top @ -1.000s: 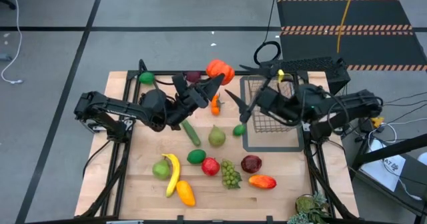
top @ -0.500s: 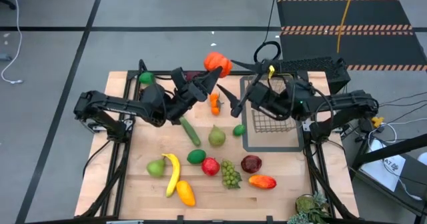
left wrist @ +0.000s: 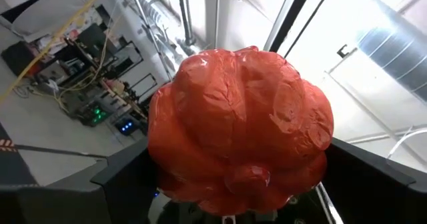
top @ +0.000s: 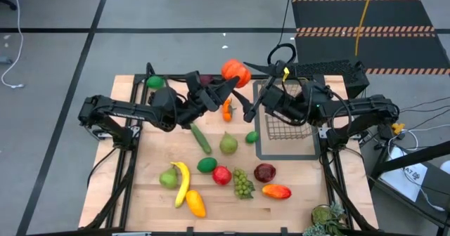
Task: Build produce basket
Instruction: Put the orange pumpkin into the wire basket
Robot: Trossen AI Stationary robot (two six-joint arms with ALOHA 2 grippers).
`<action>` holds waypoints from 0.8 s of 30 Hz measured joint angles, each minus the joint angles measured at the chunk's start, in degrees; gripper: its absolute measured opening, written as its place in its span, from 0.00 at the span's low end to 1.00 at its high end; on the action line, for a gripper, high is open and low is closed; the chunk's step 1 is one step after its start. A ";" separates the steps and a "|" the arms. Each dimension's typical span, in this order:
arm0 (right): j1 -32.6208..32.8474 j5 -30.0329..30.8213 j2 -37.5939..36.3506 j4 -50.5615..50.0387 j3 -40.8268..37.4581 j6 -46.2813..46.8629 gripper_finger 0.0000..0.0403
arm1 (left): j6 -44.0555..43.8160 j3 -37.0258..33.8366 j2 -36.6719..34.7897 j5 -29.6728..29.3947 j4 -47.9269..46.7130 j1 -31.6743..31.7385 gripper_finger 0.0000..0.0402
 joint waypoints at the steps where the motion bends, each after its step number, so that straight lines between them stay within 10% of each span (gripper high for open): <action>1: 0.01 0.00 0.00 0.01 0.00 -0.23 0.90 | -0.04 0.00 -0.01 0.00 -0.31 0.00 0.90; 24: 0.08 2.20 -0.04 -0.06 0.00 -2.52 0.68 | -2.40 0.00 -0.02 -0.37 -4.05 0.00 0.99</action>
